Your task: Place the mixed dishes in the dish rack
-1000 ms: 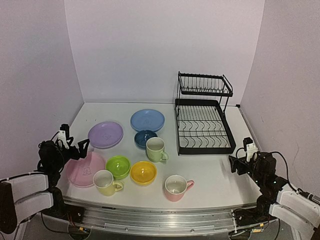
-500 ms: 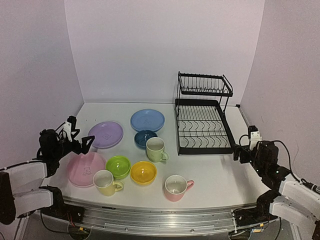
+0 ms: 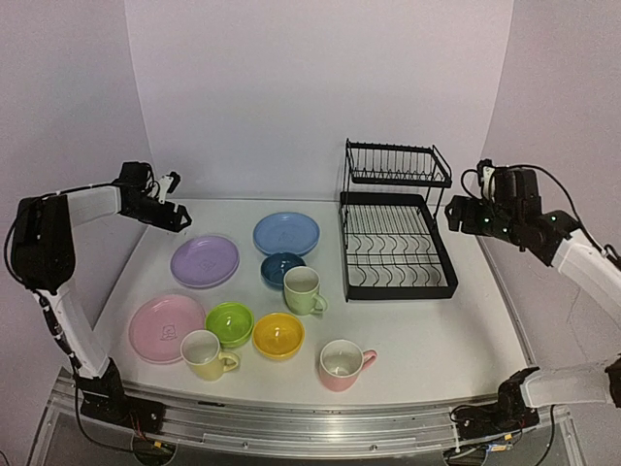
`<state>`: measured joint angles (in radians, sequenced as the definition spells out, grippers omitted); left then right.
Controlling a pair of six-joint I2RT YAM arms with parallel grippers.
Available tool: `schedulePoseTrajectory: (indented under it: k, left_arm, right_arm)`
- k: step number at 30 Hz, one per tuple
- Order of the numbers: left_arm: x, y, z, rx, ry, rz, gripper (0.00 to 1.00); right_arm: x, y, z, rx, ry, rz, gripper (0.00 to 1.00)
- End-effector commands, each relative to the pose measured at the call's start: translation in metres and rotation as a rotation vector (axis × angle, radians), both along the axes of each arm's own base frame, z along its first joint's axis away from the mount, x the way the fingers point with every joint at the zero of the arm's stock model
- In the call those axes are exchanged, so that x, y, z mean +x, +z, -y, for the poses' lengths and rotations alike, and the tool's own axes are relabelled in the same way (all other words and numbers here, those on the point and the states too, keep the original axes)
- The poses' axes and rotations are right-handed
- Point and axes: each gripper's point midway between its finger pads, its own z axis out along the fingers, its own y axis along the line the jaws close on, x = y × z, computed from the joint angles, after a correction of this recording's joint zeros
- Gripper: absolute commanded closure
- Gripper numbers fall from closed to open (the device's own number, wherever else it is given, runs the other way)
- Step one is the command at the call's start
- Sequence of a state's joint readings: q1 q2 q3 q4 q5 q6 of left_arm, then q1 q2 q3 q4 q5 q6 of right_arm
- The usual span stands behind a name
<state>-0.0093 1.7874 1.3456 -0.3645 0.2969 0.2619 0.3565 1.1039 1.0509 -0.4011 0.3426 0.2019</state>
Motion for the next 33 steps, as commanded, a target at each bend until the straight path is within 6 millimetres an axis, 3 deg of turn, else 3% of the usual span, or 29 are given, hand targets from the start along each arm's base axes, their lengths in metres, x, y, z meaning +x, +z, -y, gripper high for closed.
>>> schedulePoseTrajectory:
  k: [1,8,13,18,21,23,24,28,33]
  left_arm:
    - [0.008,-0.040,-0.016,0.084,0.029,-0.166,0.11]
    - [0.000,-0.104,-0.029,0.215,-0.023,-0.251,0.12]
    - [0.011,-0.127,-0.033,0.223,-0.001,-0.276,0.20]
    - [0.001,-0.138,-0.021,0.153,-0.026,-0.327,0.49]
    - [-0.005,-0.138,-0.017,0.125,-0.025,-0.345,0.75]
    - [-0.001,-0.131,-0.017,0.108,-0.003,-0.336,0.97]
    - [0.003,-0.125,-0.017,0.099,0.013,-0.324,1.00]
    - [0.026,-0.081,-0.036,0.082,0.088,-0.213,1.00]
    - [0.049,0.007,-0.040,0.060,0.098,-0.010,1.00]
  right_arm:
    - [-0.010,-0.028,-0.013,0.075,0.011,-0.212,0.11]
    - [-0.005,-0.028,-0.021,0.116,0.020,-0.229,0.11]
    - [-0.006,-0.023,-0.024,0.140,0.028,-0.222,0.11]
    - [-0.008,-0.022,-0.025,0.166,0.026,-0.221,0.12]
    - [-0.007,-0.019,-0.026,0.182,0.021,-0.219,0.12]
    - [-0.004,-0.016,-0.029,0.199,0.019,-0.217,0.13]
    - [-0.003,-0.013,-0.031,0.208,0.022,-0.216,0.13]
    - [0.003,0.001,-0.040,0.260,0.041,-0.205,0.14]
    - [0.008,0.030,-0.057,0.358,0.083,-0.180,0.12]
